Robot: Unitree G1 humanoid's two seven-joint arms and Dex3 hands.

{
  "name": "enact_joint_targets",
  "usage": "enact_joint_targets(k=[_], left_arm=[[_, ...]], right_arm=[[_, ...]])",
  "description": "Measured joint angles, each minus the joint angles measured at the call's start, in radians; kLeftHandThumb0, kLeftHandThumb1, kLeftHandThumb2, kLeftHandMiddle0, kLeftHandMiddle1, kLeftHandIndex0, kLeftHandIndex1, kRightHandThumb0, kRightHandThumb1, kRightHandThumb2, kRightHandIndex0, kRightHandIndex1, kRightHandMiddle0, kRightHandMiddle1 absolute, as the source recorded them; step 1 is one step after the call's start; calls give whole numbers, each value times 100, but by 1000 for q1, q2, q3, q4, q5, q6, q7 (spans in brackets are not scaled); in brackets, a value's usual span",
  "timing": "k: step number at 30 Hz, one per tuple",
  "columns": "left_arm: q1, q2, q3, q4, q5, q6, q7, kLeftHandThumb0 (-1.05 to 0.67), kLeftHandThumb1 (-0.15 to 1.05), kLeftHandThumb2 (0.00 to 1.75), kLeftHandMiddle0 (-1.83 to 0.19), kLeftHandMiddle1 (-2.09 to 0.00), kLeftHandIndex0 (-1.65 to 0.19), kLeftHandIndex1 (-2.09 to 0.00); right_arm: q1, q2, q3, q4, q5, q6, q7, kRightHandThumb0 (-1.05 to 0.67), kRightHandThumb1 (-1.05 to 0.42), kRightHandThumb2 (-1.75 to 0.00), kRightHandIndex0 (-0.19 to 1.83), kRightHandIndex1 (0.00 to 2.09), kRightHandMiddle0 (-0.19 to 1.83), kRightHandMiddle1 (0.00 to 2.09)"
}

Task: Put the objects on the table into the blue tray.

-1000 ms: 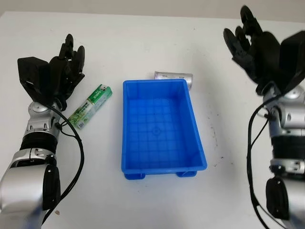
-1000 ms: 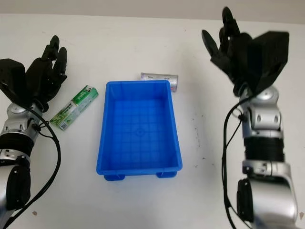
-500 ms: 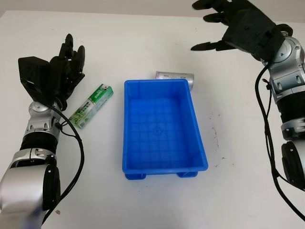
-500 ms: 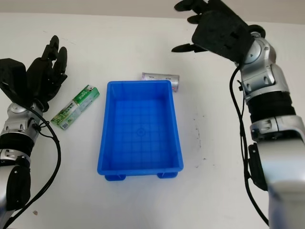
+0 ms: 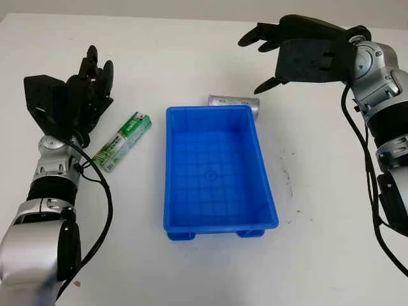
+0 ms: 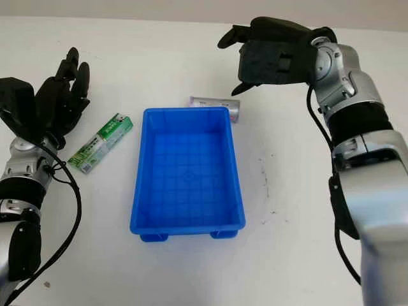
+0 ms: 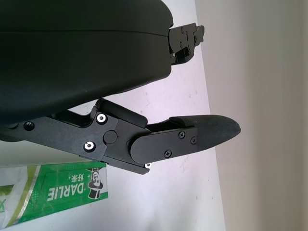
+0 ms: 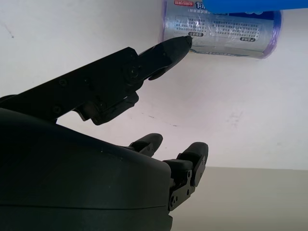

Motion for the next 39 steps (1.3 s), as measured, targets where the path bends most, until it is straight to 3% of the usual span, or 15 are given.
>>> enact_joint_targets(k=[8, 11, 13, 20, 32, 36, 39], left_arm=[[0, -2, -1, 0, 0, -1, 1, -72, 105, 57, 19, 0, 19, 0], [0, -3, -1, 0, -1, 0, 3, -72, 105, 58, 19, 0, 19, 0], [0, -3, -2, 0, 2, 0, 8, -72, 105, 58, 19, 0, 19, 0], [0, -3, -2, 0, 7, 0, 11, -73, 105, 58, 19, 0, 19, 0], [0, -3, -3, 0, 12, -1, 2, -72, 105, 57, 19, 0, 19, 0], [0, -4, -4, 0, 16, -1, 3, -73, 105, 57, 19, 0, 19, 0], [0, -4, -9, 0, 21, -1, 6, -74, 105, 56, 19, 0, 19, 0]], right_arm=[[-15, 5, 17, 56, -5, -69, 34, -53, -79, -5, 27, 41, 30, 32], [-15, 6, 27, 73, -5, -105, 41, -56, -80, -5, 14, 69, 16, 55], [-15, 7, 33, 83, -6, -120, 41, -57, -80, -5, 10, 74, 13, 60], [-15, 11, 54, 98, -24, -142, 48, -59, -81, -5, 23, 50, 18, 46], [26, 27, 99, 98, -58, -159, 1, -58, -82, -6, 29, 43, 28, 34], [36, 26, 115, 98, -75, -196, -50, -54, -84, -6, 32, 44, 32, 36], [47, 25, 125, 102, -98, -234, -106, -52, -86, -6, 30, 64, 25, 62]])
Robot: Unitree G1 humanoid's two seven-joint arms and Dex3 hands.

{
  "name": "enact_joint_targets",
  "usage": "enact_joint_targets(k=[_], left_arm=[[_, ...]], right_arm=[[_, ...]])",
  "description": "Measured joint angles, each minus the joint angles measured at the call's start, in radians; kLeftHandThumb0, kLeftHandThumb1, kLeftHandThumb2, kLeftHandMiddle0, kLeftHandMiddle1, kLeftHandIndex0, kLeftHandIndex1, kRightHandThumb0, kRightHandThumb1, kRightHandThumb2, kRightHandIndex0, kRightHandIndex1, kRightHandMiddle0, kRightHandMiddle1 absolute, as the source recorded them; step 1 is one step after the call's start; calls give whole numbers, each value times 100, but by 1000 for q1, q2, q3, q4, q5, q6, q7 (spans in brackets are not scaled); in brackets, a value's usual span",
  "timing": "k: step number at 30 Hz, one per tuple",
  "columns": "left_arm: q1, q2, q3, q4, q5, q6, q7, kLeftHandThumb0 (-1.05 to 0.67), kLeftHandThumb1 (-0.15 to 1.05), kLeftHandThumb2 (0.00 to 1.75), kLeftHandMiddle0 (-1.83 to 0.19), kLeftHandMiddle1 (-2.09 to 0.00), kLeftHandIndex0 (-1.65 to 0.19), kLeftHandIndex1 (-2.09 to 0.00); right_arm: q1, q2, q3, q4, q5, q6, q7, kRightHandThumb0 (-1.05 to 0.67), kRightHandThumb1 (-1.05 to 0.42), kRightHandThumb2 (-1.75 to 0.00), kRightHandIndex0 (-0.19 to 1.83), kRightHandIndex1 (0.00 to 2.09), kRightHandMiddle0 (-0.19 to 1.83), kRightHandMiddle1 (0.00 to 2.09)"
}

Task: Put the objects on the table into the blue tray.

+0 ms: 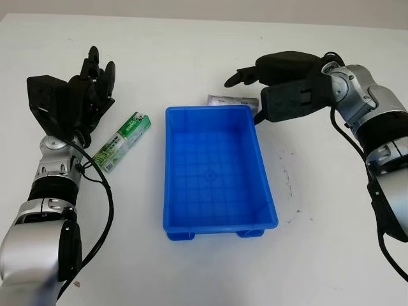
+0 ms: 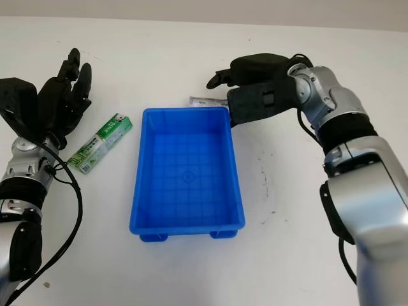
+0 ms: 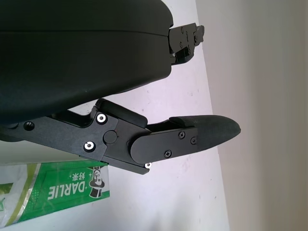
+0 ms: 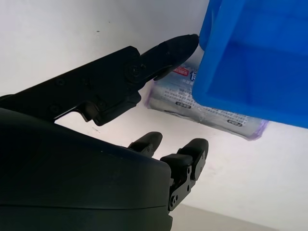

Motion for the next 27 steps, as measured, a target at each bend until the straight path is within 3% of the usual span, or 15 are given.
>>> enact_joint_targets(k=[4, 7, 8, 11, 15, 27], left_arm=[[0, -2, 0, 0, -1, 0, -4, -74, 105, 55, 19, 0, 19, 0], [0, -4, -2, 1, 0, 0, -7, -75, 105, 55, 19, 0, 19, 0], [0, -5, -2, 2, 1, 0, -7, -75, 105, 55, 19, 0, 19, 0], [0, -5, -4, 4, 4, 0, -8, -75, 105, 55, 19, 0, 19, 0], [0, -5, -9, 13, 7, -2, -8, -75, 105, 55, 19, 0, 19, 0], [0, -9, -10, 27, 8, -19, -22, -77, 105, 53, 19, 0, 19, 0]], right_arm=[[11, -3, 17, 11, -36, -35, -79, -49, -92, -6, 13, 142, 14, 136], [22, -5, 29, 13, -61, -55, -154, -49, -97, -6, 16, 192, 17, 187], [23, -7, 34, 14, -73, -63, -180, -49, -98, -6, 24, 201, 21, 198], [24, -10, 43, 24, -100, -80, -244, -52, -101, -6, 56, 209, 38, 208], [24, -14, 62, 32, -130, -84, -296, -52, -104, -6, 74, 209, 41, 209], [17, -19, 77, 29, -161, -53, -308, -49, -105, -8, 76, 209, 48, 209]])
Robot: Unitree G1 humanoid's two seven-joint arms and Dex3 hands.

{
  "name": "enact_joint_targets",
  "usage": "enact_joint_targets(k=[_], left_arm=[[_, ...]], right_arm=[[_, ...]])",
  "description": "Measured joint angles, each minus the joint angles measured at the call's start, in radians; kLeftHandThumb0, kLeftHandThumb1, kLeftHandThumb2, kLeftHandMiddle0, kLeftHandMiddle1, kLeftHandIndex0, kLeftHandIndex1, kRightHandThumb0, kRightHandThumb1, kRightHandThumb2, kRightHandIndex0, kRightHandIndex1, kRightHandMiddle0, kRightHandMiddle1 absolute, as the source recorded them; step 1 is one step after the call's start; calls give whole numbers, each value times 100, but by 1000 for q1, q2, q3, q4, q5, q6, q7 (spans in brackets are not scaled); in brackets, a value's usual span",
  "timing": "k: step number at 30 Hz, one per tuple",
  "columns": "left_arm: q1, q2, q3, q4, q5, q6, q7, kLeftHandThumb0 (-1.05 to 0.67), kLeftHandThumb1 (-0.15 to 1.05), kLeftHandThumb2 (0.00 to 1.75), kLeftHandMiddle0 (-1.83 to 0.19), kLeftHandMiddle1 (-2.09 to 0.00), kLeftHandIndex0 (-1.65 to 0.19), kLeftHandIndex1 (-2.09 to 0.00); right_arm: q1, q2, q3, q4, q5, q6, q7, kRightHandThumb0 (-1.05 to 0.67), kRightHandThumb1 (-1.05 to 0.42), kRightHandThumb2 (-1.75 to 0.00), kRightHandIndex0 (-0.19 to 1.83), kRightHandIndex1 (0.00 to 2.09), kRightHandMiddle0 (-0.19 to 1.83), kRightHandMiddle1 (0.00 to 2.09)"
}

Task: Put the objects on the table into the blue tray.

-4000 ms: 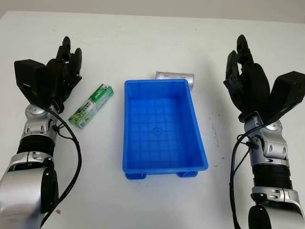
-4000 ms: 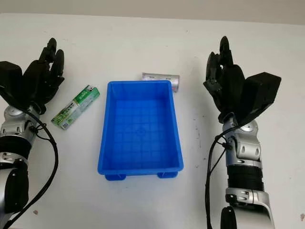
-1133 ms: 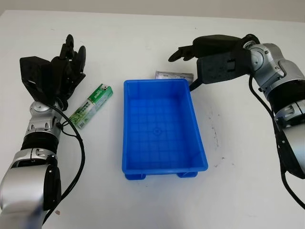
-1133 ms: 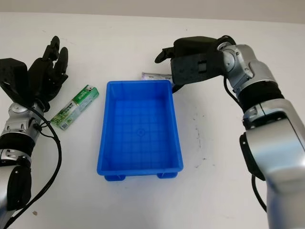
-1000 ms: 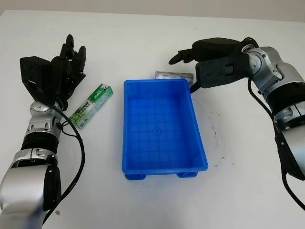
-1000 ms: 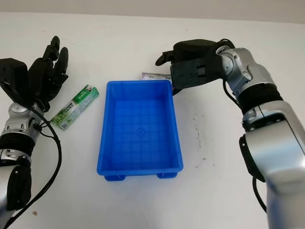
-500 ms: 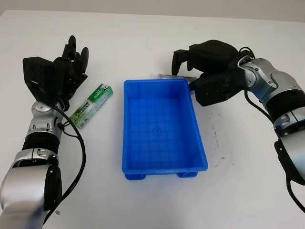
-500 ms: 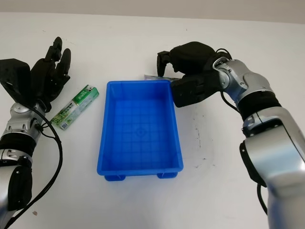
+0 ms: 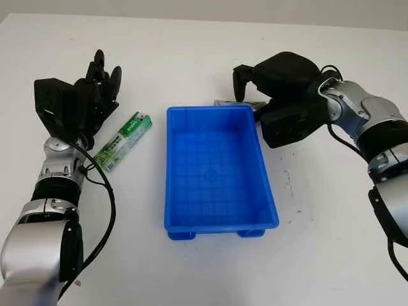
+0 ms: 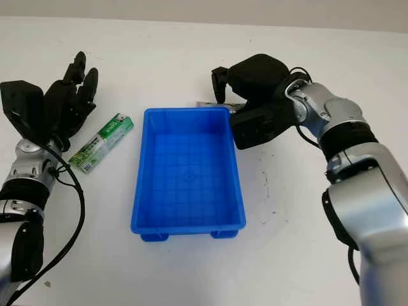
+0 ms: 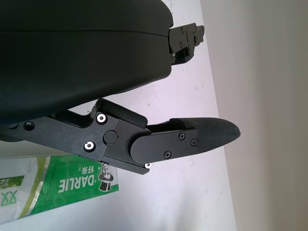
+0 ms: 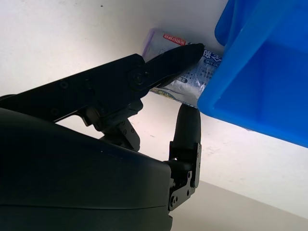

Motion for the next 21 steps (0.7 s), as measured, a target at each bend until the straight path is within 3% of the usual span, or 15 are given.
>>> enact_joint_targets(k=[7, 11, 16, 21], left_arm=[[0, -2, 0, 3, -1, -2, -12, -76, 105, 52, 19, 0, 19, 0], [0, -3, 0, 3, -2, -2, -14, -76, 105, 52, 19, 0, 19, 0], [0, -3, 0, 3, -2, -2, -14, -76, 105, 52, 19, 0, 19, 0], [0, -3, -1, 4, 0, -2, -10, -76, 105, 52, 19, 0, 19, 0]], right_arm=[[0, -9, 1, -1, -6, 3, -19, -47, -104, -6, 85, 209, 59, 209], [0, -19, -5, 3, 2, 3, -24, -43, -104, -6, 79, 209, 58, 209], [-10, -27, -46, 1, 45, 37, 3, -41, -104, -8, 65, 209, 50, 209], [-25, -37, -118, -14, 132, 51, 43, -35, -103, -6, 73, 209, 58, 209]])
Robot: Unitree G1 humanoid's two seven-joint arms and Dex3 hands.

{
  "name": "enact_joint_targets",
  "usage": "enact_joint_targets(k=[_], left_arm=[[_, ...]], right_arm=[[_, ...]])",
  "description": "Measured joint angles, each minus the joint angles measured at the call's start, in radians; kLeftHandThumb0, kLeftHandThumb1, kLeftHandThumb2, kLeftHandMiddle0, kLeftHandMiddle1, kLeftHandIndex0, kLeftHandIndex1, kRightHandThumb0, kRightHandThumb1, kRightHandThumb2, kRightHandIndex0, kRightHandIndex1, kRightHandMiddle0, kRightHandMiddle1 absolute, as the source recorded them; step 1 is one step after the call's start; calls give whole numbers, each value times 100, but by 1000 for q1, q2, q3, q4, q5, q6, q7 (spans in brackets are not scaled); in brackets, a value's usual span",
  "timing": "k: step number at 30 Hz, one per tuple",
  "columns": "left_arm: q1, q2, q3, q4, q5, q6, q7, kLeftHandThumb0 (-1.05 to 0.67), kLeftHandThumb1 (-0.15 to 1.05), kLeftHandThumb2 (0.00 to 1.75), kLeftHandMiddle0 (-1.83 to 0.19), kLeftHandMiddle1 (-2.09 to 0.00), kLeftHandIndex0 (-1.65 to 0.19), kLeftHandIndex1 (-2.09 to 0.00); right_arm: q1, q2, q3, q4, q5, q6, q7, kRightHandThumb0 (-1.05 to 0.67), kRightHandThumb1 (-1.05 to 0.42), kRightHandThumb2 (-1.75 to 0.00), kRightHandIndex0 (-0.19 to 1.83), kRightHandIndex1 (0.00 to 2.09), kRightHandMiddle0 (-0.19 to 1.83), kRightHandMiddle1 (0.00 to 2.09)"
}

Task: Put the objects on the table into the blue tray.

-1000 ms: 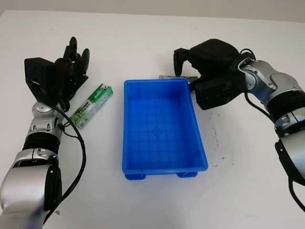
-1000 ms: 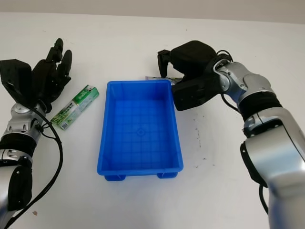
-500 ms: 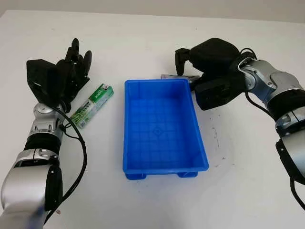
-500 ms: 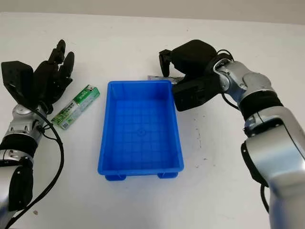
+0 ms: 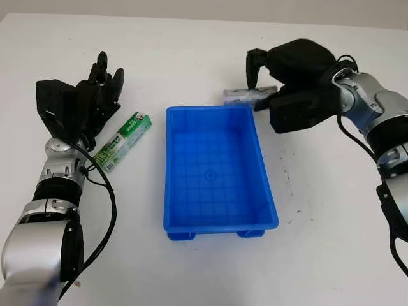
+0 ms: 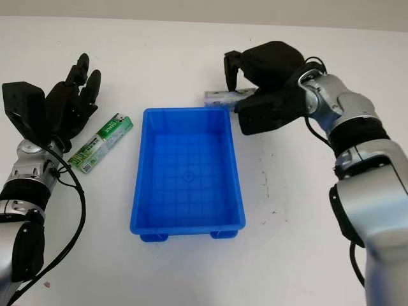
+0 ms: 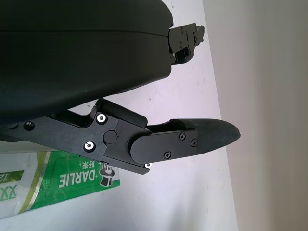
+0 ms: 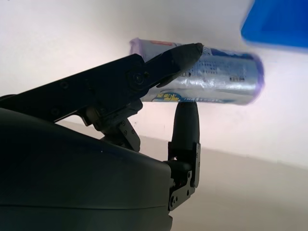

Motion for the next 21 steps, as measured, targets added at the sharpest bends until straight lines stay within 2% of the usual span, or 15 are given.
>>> enact_joint_targets(k=[3, 7, 16, 21], left_arm=[[0, 0, 0, 0, 0, 0, 0, -76, 105, 52, 19, 0, 19, 0], [0, -4, 0, 1, 0, 0, 3, -77, 105, 51, 19, 0, 19, 0], [0, -9, -1, 1, 3, 3, -1, -76, 105, 52, 19, 0, 19, 0], [-1, -9, -1, 1, 6, 4, -1, -77, 105, 51, 19, 0, 19, 0]], right_arm=[[-2, -1, -55, -23, 72, 10, 43, -33, -104, -6, 67, 209, 60, 209], [-2, -10, -87, -49, 101, 10, 45, -39, -104, -6, 80, 209, 64, 209], [-1, -20, -141, -113, 167, -2, 75, -35, -104, -6, 79, 209, 63, 209], [20, -20, -190, -177, 253, -52, 124, -40, -105, -6, 104, 209, 83, 209]])
